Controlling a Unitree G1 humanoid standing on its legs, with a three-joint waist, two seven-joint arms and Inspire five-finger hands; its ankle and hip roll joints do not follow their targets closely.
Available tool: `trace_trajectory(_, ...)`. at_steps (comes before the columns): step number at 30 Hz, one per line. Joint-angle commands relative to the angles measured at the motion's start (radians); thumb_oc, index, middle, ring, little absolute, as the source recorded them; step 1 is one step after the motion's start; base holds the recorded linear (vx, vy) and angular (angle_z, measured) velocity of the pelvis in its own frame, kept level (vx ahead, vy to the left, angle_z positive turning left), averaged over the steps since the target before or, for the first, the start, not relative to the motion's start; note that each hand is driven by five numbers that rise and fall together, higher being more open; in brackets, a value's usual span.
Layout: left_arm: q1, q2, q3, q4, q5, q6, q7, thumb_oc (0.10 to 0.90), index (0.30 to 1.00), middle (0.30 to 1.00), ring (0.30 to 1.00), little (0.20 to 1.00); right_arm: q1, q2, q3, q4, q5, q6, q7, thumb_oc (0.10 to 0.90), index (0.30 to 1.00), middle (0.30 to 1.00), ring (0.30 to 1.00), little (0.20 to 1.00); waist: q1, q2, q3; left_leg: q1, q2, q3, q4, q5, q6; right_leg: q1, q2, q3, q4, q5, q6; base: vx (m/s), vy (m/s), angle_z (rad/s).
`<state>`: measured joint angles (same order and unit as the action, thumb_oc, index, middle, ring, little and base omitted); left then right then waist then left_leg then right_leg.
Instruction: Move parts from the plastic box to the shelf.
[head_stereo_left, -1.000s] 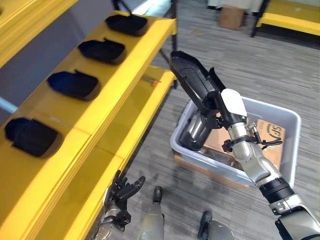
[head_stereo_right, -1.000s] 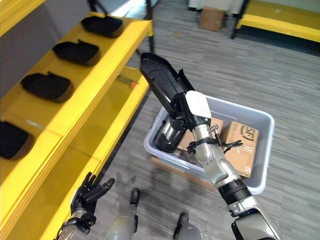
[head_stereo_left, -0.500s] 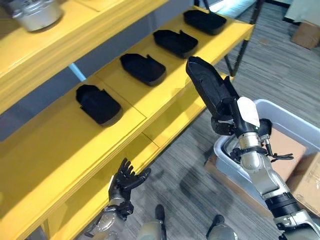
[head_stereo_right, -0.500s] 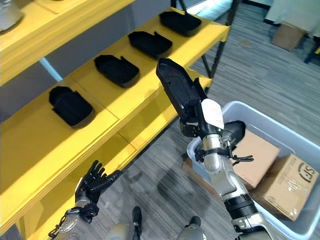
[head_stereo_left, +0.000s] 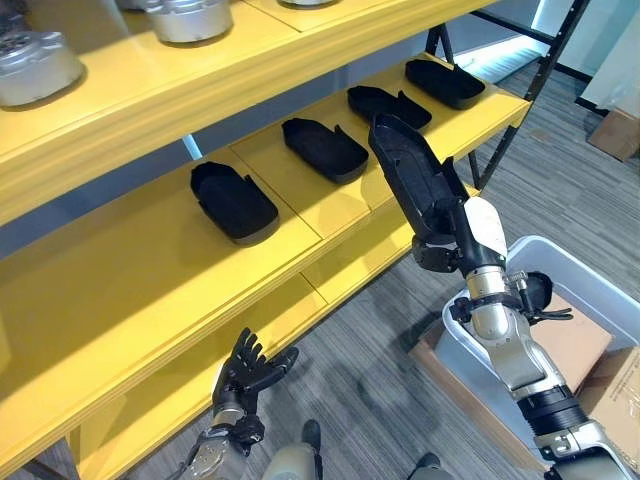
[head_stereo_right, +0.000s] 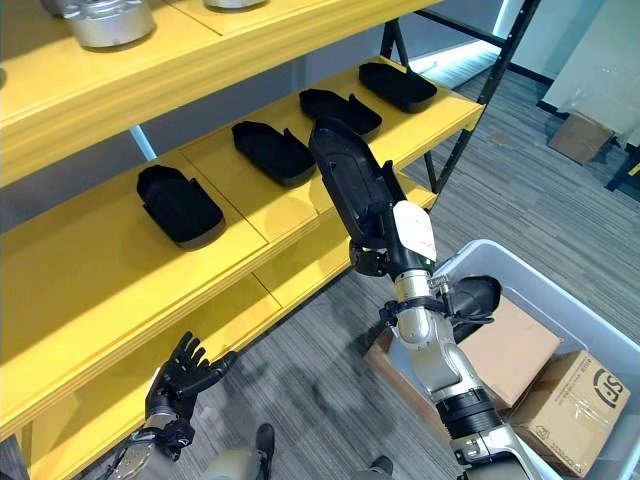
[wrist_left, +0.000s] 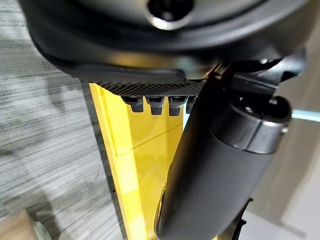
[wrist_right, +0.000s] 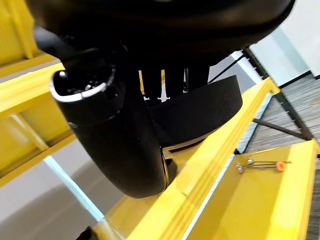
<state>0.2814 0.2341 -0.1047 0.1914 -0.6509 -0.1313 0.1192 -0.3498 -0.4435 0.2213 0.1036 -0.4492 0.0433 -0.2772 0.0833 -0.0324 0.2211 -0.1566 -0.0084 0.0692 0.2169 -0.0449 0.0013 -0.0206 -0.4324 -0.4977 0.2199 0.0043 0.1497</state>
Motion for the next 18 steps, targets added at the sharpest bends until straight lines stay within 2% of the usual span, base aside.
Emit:
trace_trajectory(1, 0.012, 0.042, 0.062, -0.111, 0.063, -0.075, -0.006, 0.900, 1.000, 1.000, 1.000, 1.000, -0.122, 0.000, -0.025, -0.100, -0.002, -0.088, -0.049, 0.400, 0.300, 0.300, 0.300, 0.300, 0.010, -0.027, -0.099, 0.076, -0.015, 0.026, -0.036, -0.112, 0.058, -0.085, -0.096, 0.083, 0.020, 0.220, 0.062, 0.00, 0.257, 0.09)
trace_trajectory(2, 0.009, 0.049, 0.060, -0.110, 0.074, -0.072, -0.004, 0.900, 1.000, 1.000, 1.000, 1.000, -0.120, 0.002, -0.023, -0.100, 0.000, -0.089, -0.048, 0.400, 0.300, 0.300, 0.300, 0.300, 0.006, -0.024, -0.097, 0.085, -0.016, 0.022, -0.049, -0.106, 0.062, -0.095, -0.087, 0.123, 0.045, 0.214, 0.055, 0.00, 0.098, 0.11)
trace_trajectory(3, 0.009, 0.049, 0.060, -0.110, 0.074, -0.072, -0.004, 0.900, 1.000, 1.000, 1.000, 1.000, -0.120, 0.002, -0.023, -0.100, 0.000, -0.089, -0.048, 0.400, 0.300, 0.300, 0.300, 0.300, 0.007, -0.024, -0.097, 0.085, -0.016, 0.022, -0.049, -0.106, 0.062, -0.096, -0.087, 0.124, 0.046, 0.214, 0.055, 0.02, 0.087, 0.20)
trace_trajectory(4, -0.006, 0.073, 0.050, -0.097, 0.093, -0.072, -0.007, 0.900, 1.000, 1.000, 1.000, 1.000, -0.116, -0.001, -0.025, -0.101, 0.011, -0.094, -0.045, 0.400, 0.300, 0.300, 0.300, 0.300, -0.020, -0.019, -0.095, 0.100, -0.023, -0.013, -0.092, -0.079, 0.065, -0.131, -0.001, 0.269, 0.040, 0.206, 0.036, 0.06, 0.099, 0.31)
trace_trajectory(5, -0.029, 0.095, 0.033, -0.084, 0.107, -0.069, -0.017, 0.900, 1.000, 1.000, 1.000, 1.000, -0.111, -0.015, -0.035, -0.105, 0.030, -0.102, -0.041, 0.400, 0.300, 0.300, 0.300, 0.300, -0.063, -0.010, -0.093, 0.116, -0.038, -0.069, -0.136, -0.050, 0.069, -0.171, 0.155, 0.454, 0.036, 0.146, 0.013, 0.05, 0.096, 0.51)
trace_trajectory(6, -0.030, 0.094, 0.033, -0.083, 0.107, -0.069, -0.017, 0.900, 1.000, 1.000, 1.000, 1.000, -0.112, -0.016, -0.036, -0.105, 0.030, -0.102, -0.041, 0.400, 0.300, 0.300, 0.300, 0.300, -0.061, -0.010, -0.094, 0.114, -0.037, -0.067, -0.139, -0.046, 0.068, -0.175, 0.156, 0.456, 0.036, 0.150, 0.011, 0.06, 0.081, 0.93)
trace_trajectory(9, -0.050, 0.094, 0.018, -0.080, 0.132, -0.060, -0.026, 0.900, 1.000, 1.000, 1.000, 1.000, -0.105, -0.021, -0.039, -0.108, 0.054, -0.112, -0.035, 0.400, 0.300, 0.300, 0.300, 0.300, -0.089, -0.011, -0.092, 0.122, -0.057, -0.109, -0.161, -0.024, 0.076, -0.206, 0.276, 0.545, 0.047, 0.106, -0.014, 0.04, 0.028, 0.70)
trace_trajectory(11, -0.064, 0.088, 0.008, -0.084, 0.131, -0.060, -0.030, 0.900, 1.000, 1.000, 1.000, 1.000, -0.109, -0.022, -0.034, -0.107, 0.068, -0.119, -0.029, 0.400, 0.300, 0.300, 0.300, 0.300, -0.097, -0.013, -0.088, 0.124, -0.061, -0.124, -0.165, -0.018, 0.077, -0.235, 0.331, 0.554, 0.048, 0.078, -0.023, 0.02, -0.024, 0.42)
trace_trajectory(13, -0.074, 0.084, -0.003, -0.082, 0.124, -0.062, -0.031, 0.900, 1.000, 1.000, 1.000, 1.000, -0.116, -0.025, -0.032, -0.104, 0.080, -0.123, -0.028, 0.400, 0.300, 0.300, 0.300, 0.300, -0.109, -0.017, -0.082, 0.121, -0.071, -0.146, -0.157, -0.019, 0.074, -0.247, 0.357, 0.567, 0.043, 0.072, -0.026, 0.01, -0.050, 0.44)
trace_trajectory(15, -0.082, 0.074, -0.008, -0.066, 0.115, -0.064, -0.030, 0.900, 1.000, 1.000, 1.000, 1.000, -0.097, -0.033, -0.040, -0.110, 0.089, -0.128, -0.024, 0.400, 0.300, 0.300, 0.300, 0.300, -0.113, -0.031, -0.087, 0.113, -0.085, -0.169, -0.141, -0.023, 0.063, -0.197, 0.366, 0.600, -0.009, 0.037, -0.028, 0.02, -0.088, 0.66)
trace_trajectory(18, -0.076, 0.062, -0.003, -0.069, 0.099, -0.072, -0.025, 0.900, 1.000, 1.000, 1.000, 1.000, -0.098, -0.038, -0.040, -0.116, 0.103, -0.134, -0.021, 0.400, 0.300, 0.300, 0.300, 0.300, -0.107, -0.033, -0.101, 0.111, -0.073, -0.177, -0.127, -0.034, 0.051, -0.159, 0.379, 0.610, -0.053, 0.027, -0.033, 0.07, -0.142, 0.47)
